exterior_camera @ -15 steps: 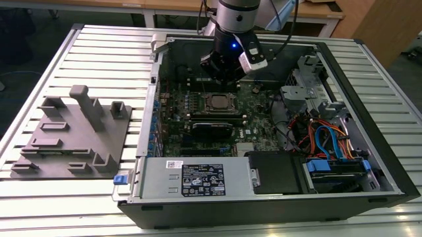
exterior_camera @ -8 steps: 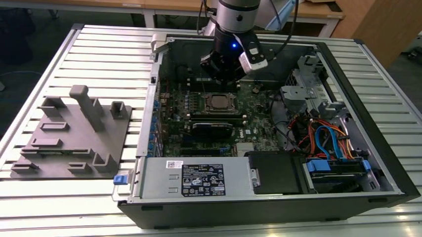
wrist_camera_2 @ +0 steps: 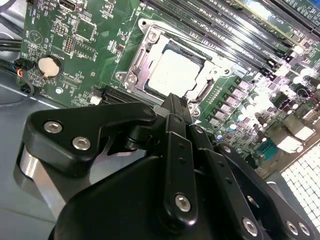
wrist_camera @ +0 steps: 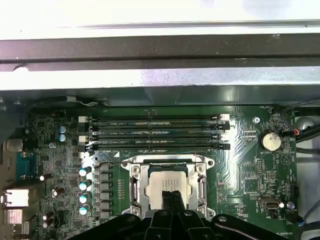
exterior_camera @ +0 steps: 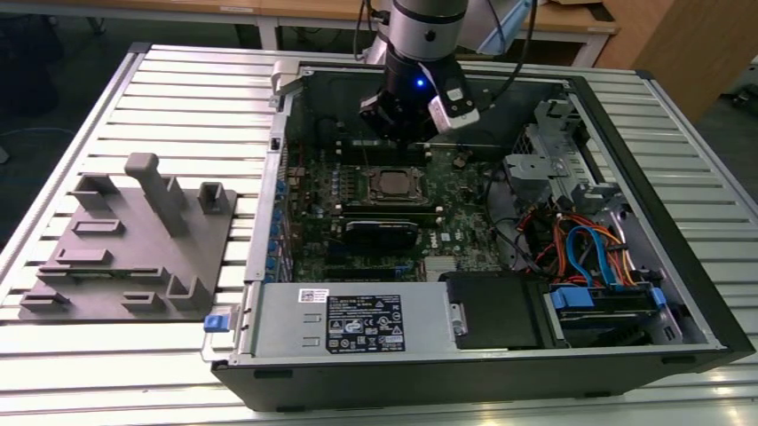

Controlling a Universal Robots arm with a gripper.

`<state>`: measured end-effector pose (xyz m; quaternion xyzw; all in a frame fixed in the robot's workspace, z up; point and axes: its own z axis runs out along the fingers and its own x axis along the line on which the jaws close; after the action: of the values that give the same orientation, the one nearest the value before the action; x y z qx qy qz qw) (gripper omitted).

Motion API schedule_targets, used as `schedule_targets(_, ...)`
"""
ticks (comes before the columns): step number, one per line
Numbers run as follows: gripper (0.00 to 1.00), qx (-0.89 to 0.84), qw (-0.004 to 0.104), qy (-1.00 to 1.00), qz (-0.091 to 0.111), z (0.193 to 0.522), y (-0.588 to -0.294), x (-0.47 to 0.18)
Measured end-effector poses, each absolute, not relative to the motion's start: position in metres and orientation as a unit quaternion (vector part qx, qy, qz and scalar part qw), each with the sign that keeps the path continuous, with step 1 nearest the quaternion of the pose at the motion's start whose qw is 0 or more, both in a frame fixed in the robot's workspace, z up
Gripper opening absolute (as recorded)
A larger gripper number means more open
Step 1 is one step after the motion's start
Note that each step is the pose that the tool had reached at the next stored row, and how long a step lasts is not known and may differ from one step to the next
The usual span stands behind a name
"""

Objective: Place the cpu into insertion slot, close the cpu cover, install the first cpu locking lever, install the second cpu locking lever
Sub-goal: 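Install the first cpu locking lever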

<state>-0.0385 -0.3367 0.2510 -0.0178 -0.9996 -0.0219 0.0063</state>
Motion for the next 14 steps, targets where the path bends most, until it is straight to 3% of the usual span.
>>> schedule_targets(14, 0.10, -0.009, 0.004, -1.000, -0.021, 0.251, -0.337, -0.053)
